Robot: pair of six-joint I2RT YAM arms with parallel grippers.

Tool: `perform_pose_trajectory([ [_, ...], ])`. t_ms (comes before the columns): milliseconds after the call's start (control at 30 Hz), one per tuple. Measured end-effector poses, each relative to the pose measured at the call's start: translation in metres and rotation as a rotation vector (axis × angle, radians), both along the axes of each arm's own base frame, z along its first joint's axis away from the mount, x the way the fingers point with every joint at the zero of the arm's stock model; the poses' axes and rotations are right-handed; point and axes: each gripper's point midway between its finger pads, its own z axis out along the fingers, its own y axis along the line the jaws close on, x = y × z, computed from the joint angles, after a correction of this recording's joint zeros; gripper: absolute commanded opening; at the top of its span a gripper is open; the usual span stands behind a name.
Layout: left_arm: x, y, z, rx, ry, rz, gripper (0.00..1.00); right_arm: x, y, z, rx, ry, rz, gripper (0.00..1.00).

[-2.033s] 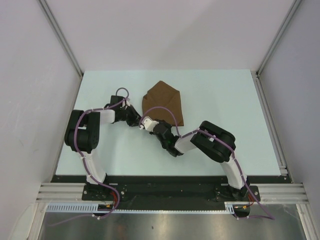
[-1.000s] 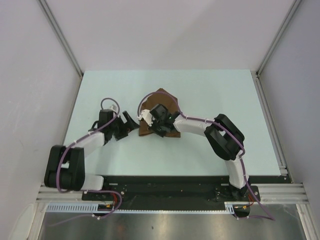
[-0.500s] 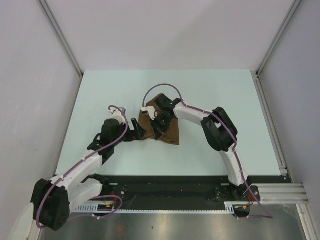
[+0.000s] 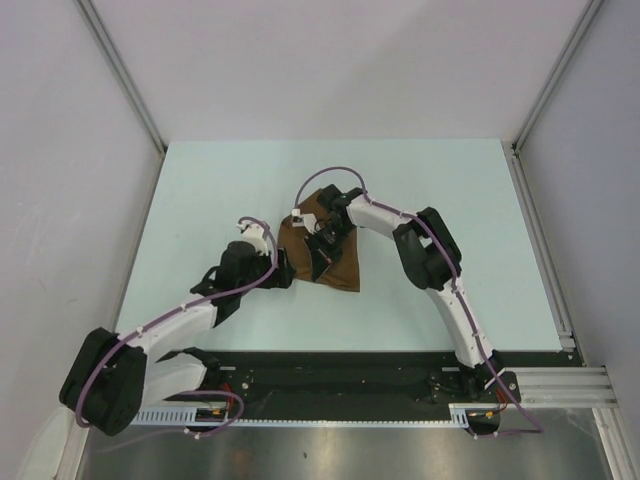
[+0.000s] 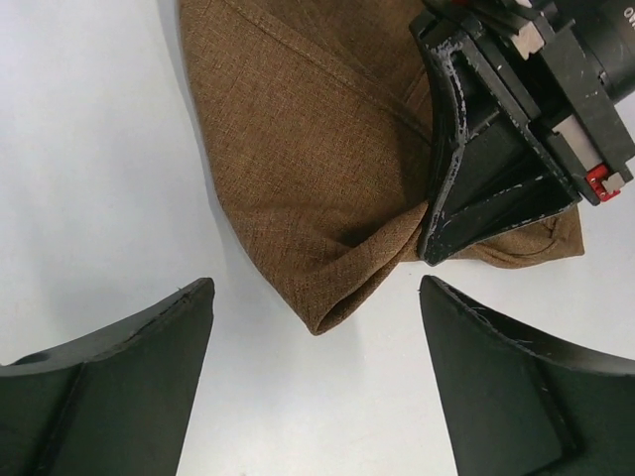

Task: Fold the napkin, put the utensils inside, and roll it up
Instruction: Roll the napkin with the utensil

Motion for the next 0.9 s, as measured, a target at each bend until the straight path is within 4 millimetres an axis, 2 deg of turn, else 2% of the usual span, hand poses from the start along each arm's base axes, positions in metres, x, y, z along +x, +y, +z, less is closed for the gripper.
perform_pose_trajectory([
  [200, 0.004, -0.002, -0.011, 0.022, 0.011, -0.011, 0.76, 0.001, -0.001, -0.001, 0.011, 0.067, -0.011, 0.0],
  [400, 0.002, -0.002, -0.031, 0.048, 0.068, -0.019, 0.57, 0.003, -0.002, -0.001, 0.011, 0.099, -0.022, 0.0],
  [467, 0.001, -0.003, -0.034, 0.05, 0.079, -0.02, 0.53, 0.003, -0.002, -0.001, 0.01, 0.107, -0.024, 0.0],
  [567, 0.003, -0.005, -0.033, 0.047, 0.08, -0.026, 0.39, 0.004, -0.003, -0.001, 0.014, 0.122, -0.028, 0.0],
  [600, 0.005, -0.006, -0.032, 0.044, 0.077, -0.027, 0.27, 0.004, -0.003, -0.001, 0.015, 0.128, -0.029, 0.0],
  [700, 0.009, -0.009, -0.03, 0.041, 0.077, -0.026, 0.09, 0.004, -0.004, -0.001, 0.022, 0.142, -0.033, 0.0],
  [800, 0.013, -0.012, -0.028, 0.044, 0.091, -0.023, 0.0, 0.005, -0.004, 0.0, 0.027, 0.147, -0.036, 0.0],
  [900, 0.017, -0.013, -0.028, 0.055, 0.128, -0.016, 0.0, 0.007, -0.005, 0.0, 0.029, 0.148, -0.041, 0.06],
])
